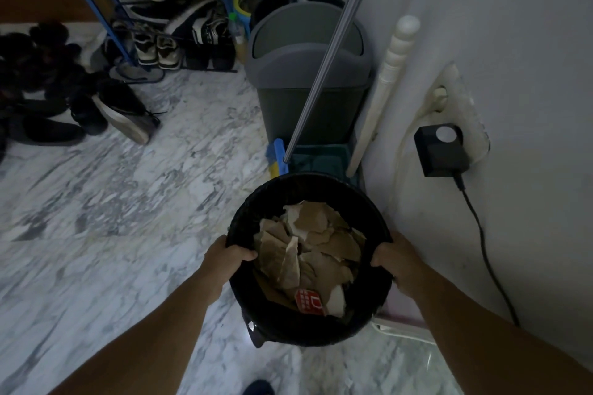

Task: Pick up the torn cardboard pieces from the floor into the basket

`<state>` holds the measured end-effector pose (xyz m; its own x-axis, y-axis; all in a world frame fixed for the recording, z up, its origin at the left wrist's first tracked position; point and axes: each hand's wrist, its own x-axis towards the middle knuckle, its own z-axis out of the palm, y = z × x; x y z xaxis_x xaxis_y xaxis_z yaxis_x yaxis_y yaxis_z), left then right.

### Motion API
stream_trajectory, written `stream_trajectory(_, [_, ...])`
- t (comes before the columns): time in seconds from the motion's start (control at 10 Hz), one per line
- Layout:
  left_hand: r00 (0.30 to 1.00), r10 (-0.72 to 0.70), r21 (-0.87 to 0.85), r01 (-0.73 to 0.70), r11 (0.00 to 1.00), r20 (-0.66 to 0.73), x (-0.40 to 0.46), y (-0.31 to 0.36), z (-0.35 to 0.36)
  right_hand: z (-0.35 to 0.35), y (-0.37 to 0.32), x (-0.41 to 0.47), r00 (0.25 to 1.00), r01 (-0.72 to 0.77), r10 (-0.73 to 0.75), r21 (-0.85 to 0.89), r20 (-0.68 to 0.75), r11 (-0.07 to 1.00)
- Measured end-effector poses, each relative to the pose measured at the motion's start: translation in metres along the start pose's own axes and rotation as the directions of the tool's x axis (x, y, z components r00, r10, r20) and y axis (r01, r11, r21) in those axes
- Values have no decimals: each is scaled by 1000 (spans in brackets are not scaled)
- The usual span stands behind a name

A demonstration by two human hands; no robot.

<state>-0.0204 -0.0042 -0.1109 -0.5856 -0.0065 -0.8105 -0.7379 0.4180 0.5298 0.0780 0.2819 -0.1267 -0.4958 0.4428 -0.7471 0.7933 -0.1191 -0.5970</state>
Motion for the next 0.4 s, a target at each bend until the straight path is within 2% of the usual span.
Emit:
stream_trajectory(0.2, [999,32,-44,-31,999,14,-16,4,7,3,0,-15,999,45,-47,-138,-10,989])
stream_trajectory(0.3, [999,25,-8,-25,1000,-25,-30,3,4,1,-1,-29,999,31,-35,-163,-22,986])
stream_trajectory(0.4, [999,13,53,-10,999,-45,-59,3,-2,-7,2,-52,999,-28,20,-294,-32,955])
